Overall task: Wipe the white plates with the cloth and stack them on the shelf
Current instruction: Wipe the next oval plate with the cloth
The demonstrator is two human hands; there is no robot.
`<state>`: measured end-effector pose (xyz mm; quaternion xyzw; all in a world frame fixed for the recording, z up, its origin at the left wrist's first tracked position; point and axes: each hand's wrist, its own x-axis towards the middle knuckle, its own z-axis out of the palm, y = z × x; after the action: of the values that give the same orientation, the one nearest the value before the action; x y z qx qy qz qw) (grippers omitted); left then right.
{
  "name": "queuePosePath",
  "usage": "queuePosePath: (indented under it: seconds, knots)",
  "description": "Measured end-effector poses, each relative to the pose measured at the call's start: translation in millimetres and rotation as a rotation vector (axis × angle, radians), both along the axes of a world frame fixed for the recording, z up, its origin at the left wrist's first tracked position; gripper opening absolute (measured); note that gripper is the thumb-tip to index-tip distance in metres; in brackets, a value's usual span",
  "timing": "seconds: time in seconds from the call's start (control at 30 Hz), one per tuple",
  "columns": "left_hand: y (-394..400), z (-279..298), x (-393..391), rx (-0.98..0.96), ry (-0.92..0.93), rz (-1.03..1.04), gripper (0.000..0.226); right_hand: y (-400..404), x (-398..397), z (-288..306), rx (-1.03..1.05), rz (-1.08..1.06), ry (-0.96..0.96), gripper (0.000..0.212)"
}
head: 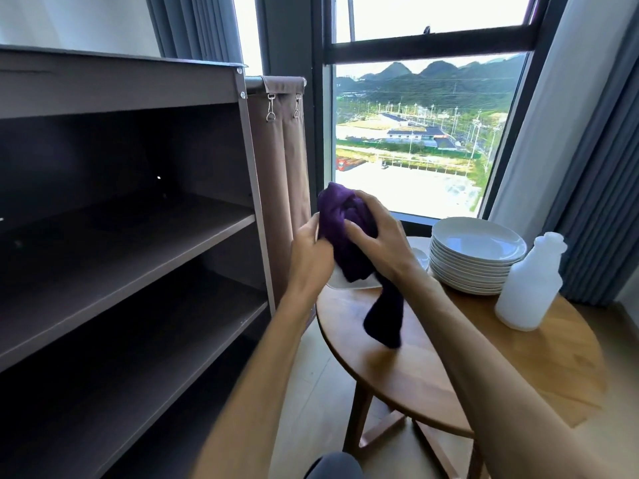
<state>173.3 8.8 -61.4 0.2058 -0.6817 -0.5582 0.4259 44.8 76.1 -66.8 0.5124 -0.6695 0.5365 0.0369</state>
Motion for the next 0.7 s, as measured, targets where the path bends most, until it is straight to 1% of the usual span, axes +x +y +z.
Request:
queuePosePath:
  seconds: [0.03, 0.1, 0.17, 0.23, 0.27, 0.33, 0.4, 0.43, 0.5, 0.6, 0.63, 0.7]
  knots:
    - [1.3, -3.0, -3.1, 0.03, 0.031, 0.009, 0.028, -2.8, -3.7, -5.3, -0.008, -0.046, 0.009, 0.067]
    - [7.4, -9.2, -6.7, 0.083, 0.077, 0.045, 0.028, -6.1, -11.4, -16.4, -0.033, -0.152, -0.032, 0.064]
    - [12.3, -18.2, -10.1, 0.085, 0.108, 0.087, 0.03, -5.2, -20.4, -25.4, -0.05, -0.265, -0.168, 0.055]
    - [19.5, -28.4, -12.6, 0.064, 0.119, 0.086, 0.029, -3.1, -34.5, -33.7, -0.008, -0.403, -0.317, 0.043]
    - [23.8, -34.2, -13.6, 0.061, 0.113, 0.076, 0.032, -1.3, -40.3, -36.5, 0.021, -0.47, -0.356, 0.037]
    - [33.3, -40.3, -17.1, 0.095, 0.117, 0.06, 0.028, 1.0, -45.1, -38.7, 0.021, -0.582, -0.364, 0.032]
    - [39.6, -43.4, -22.6, 0.12, 0.11, 0.059, 0.031, 0.8, -38.3, -35.4, -0.047, -0.682, -0.348, 0.03]
    - [44.6, -41.6, -24.6, 0.125, 0.104, 0.046, 0.034, -0.9, -34.2, -34.2, -0.091, -0.698, -0.342, 0.028]
    - [48.5, -36.3, -32.1, 0.114, 0.111, 0.001, 0.038, -5.0, -24.9, -28.5, -0.173, -0.629, -0.349, 0.024]
    - [45.5, -25.7, -45.5, 0.152, 0.148, -0.032, 0.038, -8.4, -2.7, -18.2, -0.298, -0.345, -0.336, 0.013]
    - [45.6, -20.7, -48.4, 0.191, 0.163, -0.045, 0.041, -7.8, 3.4, -14.8, -0.334, -0.252, -0.316, 0.009]
    - [42.9, -16.2, -52.1, 0.318, 0.24, -0.099, 0.057, -5.9, 9.8, -9.6, -0.378, -0.105, -0.284, 0.009]
